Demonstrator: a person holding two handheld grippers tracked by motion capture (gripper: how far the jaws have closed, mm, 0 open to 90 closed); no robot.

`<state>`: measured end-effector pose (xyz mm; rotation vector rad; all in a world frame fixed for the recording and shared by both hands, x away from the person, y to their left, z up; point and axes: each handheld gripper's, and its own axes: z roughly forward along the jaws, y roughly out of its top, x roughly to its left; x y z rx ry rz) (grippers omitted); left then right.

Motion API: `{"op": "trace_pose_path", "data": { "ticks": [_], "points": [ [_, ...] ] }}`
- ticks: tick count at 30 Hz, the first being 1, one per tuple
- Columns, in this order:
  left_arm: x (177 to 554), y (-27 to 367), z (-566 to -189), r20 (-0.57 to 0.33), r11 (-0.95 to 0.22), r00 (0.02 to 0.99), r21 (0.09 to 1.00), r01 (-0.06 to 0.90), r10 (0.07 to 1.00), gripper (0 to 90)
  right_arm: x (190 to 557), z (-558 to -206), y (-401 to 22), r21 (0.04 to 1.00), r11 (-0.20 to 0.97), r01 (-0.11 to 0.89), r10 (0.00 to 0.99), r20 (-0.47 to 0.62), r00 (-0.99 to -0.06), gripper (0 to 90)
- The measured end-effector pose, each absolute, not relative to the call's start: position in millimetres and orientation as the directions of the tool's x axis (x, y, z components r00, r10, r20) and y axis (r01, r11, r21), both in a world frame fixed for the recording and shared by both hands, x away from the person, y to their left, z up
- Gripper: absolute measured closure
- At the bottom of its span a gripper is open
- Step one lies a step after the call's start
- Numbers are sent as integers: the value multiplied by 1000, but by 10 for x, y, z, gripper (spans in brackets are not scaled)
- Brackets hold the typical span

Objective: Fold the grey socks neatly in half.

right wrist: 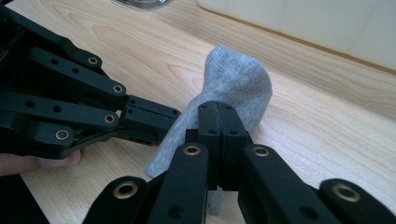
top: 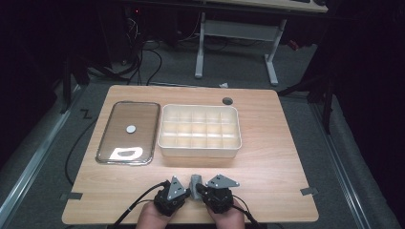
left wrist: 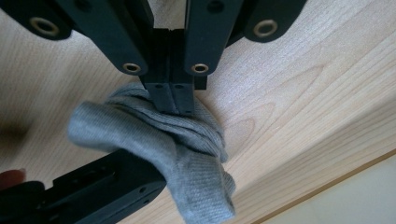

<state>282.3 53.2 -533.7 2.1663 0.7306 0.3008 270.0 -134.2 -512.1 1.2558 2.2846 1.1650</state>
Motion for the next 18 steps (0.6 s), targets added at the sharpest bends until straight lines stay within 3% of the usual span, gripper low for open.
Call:
{"op": "trace_pose_path", "data": {
  "ticks": [7,12,18],
  "points": [
    [2822,549,-5336,-37,-504,809,765,401,587,900,2676,-5213,-1311,770,288,569,808,124,-576,900],
    [2835,657,-5307,-62,-480,811,779,403,581,846,2672,-5230,-1317,775,283,565,806,128,-578,900],
    [2870,783,-5169,-90,-389,796,836,387,598,893,2673,-5233,-1311,777,287,560,806,120,-580,900]
  ]
}}
